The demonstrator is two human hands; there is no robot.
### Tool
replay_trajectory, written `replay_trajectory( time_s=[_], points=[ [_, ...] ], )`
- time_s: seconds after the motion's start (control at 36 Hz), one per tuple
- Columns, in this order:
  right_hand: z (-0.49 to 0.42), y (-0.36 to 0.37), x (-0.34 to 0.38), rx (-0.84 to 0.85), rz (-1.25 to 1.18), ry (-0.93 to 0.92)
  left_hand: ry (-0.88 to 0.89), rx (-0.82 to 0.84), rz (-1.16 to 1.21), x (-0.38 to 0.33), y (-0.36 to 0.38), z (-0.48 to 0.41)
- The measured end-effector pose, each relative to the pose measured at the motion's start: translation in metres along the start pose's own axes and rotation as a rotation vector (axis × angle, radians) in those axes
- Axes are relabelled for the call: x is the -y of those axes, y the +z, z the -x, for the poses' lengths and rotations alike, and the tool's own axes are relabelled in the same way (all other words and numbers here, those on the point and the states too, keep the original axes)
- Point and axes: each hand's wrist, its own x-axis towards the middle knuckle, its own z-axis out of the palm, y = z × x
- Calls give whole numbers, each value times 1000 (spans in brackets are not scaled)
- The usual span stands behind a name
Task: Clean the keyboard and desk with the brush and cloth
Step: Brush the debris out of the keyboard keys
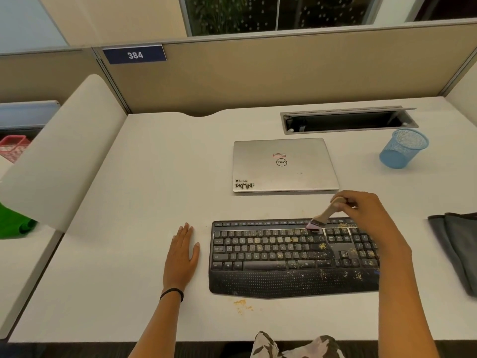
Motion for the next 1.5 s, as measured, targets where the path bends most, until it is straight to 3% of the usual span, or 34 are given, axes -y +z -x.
replay_trajectory(
  time_s=[0.28,0.5,0.67,0.78,1.0,1.22,1.33,1.5],
  points=[
    [2,1,-5,-204,159,-59,9,-6,-6,1,0,-1],
    [-2,5,1,-32,80,-36,5,-11,3,3,3,0],
    [-4,20,15,-48,-39,-116,8,-16,4,2,3,-1],
    [-6,23,16,22,-14,-101,7,-19,4,2,2,0],
    [-9,24,9,-55,141,-112,5,-7,-2,1,0,0],
    [-11,57,44,180,-11,-126,-6,0,-10,0,-1,0],
    [-10,75,58,169,-8,-210,9,4,-8,0,-1,0],
    [-14,58,51,144,89,-163,5,11,-16,1,-1,-1]
  ],
)
